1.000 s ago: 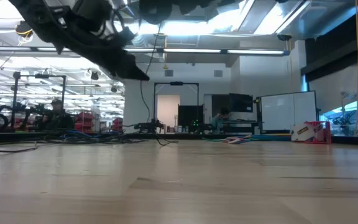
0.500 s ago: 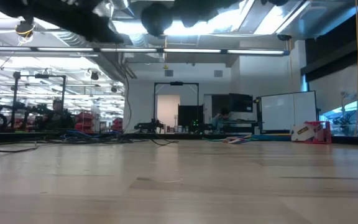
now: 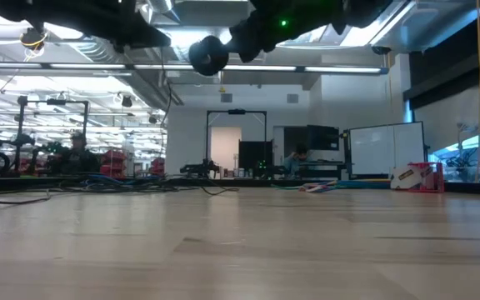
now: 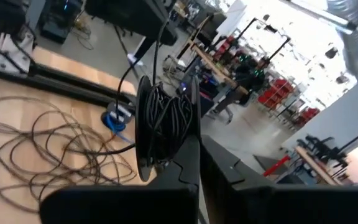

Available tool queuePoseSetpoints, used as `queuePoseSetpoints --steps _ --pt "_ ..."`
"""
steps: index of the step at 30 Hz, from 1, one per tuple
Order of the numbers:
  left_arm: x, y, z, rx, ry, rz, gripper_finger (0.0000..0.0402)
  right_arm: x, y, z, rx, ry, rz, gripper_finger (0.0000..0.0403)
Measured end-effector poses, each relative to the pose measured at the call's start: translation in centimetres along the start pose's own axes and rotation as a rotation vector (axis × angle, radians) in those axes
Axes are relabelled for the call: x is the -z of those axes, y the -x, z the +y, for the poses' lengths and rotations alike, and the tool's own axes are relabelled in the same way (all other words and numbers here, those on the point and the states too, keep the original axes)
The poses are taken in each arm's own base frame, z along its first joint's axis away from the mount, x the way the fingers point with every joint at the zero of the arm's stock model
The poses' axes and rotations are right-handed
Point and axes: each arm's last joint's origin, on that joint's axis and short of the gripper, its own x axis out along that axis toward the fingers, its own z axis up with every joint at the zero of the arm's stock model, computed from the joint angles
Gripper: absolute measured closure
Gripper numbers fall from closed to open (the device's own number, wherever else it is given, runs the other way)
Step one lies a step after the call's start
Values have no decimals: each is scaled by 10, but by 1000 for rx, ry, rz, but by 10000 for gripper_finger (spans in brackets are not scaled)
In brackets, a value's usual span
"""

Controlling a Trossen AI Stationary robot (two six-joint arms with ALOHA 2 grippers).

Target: Coiling cords

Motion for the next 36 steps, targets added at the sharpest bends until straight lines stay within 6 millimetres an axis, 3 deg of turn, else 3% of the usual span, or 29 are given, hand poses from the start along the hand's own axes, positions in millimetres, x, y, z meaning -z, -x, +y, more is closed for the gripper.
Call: queuePoseSetpoints --steps 8,13,19,32,36 --pt "5 -3 0 -26 -11 44 396 22 -14 0 -28 -3 62 398" --pt "-2 0 8 -123 -10 -10 395 19 -14 2 -79 -8 22 398" --pt "-6 -1 6 -64 74 -63 394 26 -19 2 -91 -21 27 398" --pt "11 -23 -14 37 75 37 394 28 -54 16 -99 -116 126 398" --pt "17 -25 -16 34 42 96 394 27 -57 16 -93 -152 131 398"
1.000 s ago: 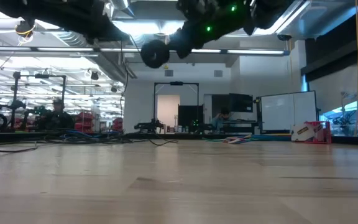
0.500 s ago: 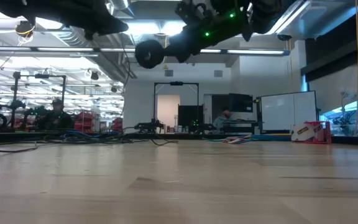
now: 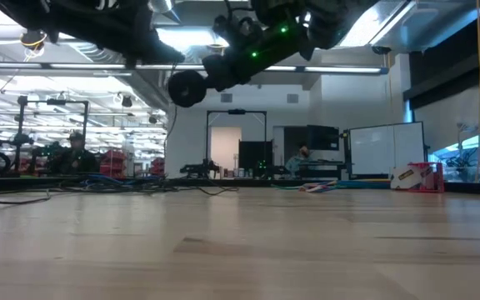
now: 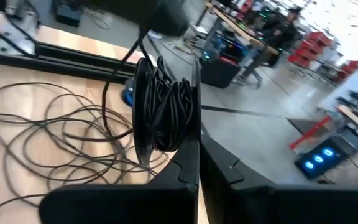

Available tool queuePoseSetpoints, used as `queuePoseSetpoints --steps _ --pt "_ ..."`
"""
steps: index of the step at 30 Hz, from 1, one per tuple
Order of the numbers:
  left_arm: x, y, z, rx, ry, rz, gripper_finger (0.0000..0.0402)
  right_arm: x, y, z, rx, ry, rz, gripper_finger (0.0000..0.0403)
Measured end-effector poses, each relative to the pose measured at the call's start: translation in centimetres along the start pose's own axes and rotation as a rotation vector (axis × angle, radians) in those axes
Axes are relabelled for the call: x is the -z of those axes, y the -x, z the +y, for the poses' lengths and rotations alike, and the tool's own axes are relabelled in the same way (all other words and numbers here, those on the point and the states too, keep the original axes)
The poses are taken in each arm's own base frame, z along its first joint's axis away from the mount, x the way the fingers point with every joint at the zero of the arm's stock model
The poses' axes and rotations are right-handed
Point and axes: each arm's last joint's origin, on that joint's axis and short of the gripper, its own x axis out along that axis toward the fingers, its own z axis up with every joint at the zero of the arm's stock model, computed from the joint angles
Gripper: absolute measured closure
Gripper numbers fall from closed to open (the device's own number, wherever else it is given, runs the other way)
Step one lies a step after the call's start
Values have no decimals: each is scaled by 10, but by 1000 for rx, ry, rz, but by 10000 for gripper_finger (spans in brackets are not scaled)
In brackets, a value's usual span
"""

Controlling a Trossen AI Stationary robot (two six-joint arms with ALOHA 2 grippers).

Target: Coiling cords

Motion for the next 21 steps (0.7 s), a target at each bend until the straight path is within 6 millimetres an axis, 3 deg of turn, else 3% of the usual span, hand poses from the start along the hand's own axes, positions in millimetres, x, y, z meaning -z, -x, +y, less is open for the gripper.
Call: queuePoseSetpoints --steps 11,21 --pt "4 15 13 -372 -158 139 394 3 2 -4 136 28 91 398" --pt "-1 16 15 -400 -135 88 394 -1 2 0 -17 36 10 398"
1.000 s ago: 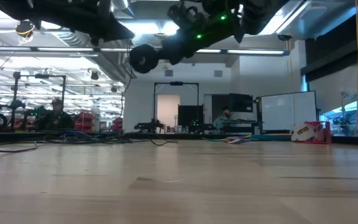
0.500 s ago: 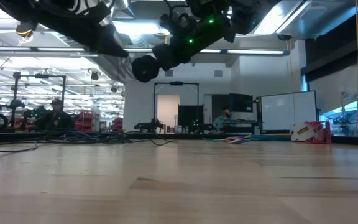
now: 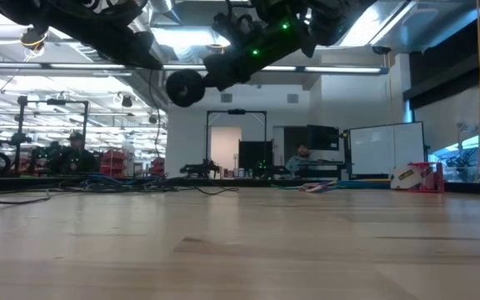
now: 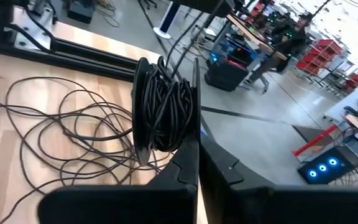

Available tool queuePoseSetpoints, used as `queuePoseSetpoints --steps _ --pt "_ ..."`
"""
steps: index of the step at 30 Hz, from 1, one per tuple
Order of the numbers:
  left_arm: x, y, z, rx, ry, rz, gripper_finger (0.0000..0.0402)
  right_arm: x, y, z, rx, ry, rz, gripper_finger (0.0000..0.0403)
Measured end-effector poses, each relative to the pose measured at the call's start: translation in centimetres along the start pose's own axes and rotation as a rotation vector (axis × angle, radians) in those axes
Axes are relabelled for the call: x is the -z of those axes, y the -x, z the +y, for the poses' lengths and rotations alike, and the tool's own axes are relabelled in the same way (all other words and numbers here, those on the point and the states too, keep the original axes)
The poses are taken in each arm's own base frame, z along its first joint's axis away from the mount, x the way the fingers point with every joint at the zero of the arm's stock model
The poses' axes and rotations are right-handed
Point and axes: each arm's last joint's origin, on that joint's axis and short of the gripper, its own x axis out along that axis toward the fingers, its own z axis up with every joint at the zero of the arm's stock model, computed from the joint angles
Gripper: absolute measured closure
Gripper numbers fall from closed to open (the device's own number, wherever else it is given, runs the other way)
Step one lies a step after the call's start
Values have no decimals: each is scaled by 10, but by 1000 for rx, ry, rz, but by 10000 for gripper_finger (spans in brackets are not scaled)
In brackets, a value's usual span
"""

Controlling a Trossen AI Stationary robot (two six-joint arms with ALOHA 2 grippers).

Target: Coiling cords

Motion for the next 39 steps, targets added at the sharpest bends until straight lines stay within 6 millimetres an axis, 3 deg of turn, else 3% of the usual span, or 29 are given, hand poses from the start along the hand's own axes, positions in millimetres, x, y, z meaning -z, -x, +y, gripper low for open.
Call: queuePoseSetpoints --steps 22,39 --pt "-3 -3 -9 164 143 -48 394 17 -16 -6 4 -89 5 398" --pt "8 -25 -68 291 131 -56 394 20 -19 -9 12 -145 9 398"
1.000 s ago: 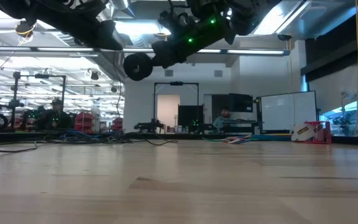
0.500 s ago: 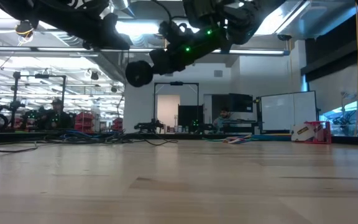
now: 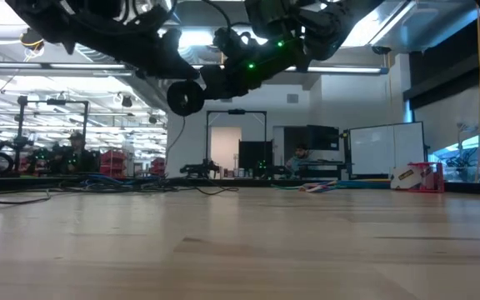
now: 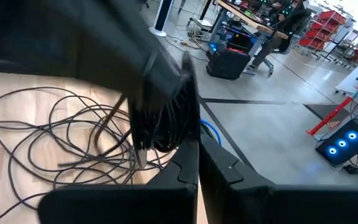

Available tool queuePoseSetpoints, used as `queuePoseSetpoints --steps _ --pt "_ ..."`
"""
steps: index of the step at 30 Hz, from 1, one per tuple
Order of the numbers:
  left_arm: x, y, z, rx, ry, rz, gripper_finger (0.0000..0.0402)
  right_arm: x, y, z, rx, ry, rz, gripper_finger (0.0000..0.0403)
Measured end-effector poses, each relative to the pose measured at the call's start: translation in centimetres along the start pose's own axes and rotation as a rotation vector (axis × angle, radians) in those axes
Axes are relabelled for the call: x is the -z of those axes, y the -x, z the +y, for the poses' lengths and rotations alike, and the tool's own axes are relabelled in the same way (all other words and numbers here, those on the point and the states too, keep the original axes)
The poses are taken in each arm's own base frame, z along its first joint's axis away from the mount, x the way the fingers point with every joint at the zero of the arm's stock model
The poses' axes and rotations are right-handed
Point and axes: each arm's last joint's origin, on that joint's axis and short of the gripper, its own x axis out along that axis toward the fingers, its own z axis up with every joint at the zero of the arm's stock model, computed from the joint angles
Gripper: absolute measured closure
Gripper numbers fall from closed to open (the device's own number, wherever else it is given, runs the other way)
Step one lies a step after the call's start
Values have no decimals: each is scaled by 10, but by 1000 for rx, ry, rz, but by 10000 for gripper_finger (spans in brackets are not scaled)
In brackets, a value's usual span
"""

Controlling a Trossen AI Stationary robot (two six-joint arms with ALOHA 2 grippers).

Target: Coiling cords

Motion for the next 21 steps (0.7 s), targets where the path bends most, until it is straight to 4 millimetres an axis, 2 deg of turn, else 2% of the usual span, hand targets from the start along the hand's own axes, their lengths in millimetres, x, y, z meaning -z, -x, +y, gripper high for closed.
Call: queuePoseSetpoints --steps 8,21 --pt "15 -10 -9 14 -41 62 394 0 0 -1 9 -24 -14 398" --pt "9 -2 -3 -20 -234 79 394 -1 0 0 10 -26 -13 398"
